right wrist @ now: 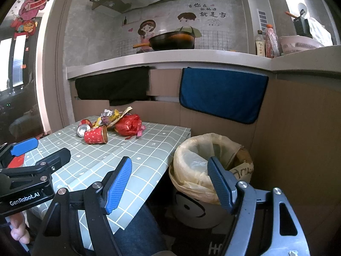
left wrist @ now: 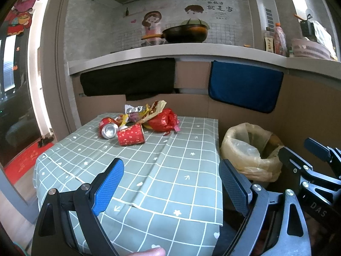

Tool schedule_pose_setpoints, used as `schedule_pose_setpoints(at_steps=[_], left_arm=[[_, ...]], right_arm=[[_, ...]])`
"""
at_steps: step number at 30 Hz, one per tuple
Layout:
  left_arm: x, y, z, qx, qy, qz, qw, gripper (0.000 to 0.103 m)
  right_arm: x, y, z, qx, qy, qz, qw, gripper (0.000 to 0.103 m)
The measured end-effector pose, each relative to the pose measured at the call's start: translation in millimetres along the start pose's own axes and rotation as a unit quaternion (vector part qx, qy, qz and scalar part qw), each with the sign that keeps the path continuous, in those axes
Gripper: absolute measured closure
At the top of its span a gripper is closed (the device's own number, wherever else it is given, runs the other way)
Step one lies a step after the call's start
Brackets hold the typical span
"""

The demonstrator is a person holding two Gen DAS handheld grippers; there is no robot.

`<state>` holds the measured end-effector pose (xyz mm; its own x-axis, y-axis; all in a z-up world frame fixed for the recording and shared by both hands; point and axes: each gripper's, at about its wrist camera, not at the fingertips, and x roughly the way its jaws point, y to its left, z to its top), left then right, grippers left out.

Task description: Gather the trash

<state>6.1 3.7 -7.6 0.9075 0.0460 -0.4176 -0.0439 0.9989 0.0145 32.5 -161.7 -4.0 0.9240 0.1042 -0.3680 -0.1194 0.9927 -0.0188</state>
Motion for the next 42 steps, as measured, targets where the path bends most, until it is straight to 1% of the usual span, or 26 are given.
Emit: schedule_pose_setpoints(at_steps=[42], left_arm=[[-0.3,1.8,-0.2,0.001,-0.001,0.0,1.0,0.013]], right_arm=[[-1.5,-0.9,-0.6,0.01,-0.001,0.002,1.0,0.032]])
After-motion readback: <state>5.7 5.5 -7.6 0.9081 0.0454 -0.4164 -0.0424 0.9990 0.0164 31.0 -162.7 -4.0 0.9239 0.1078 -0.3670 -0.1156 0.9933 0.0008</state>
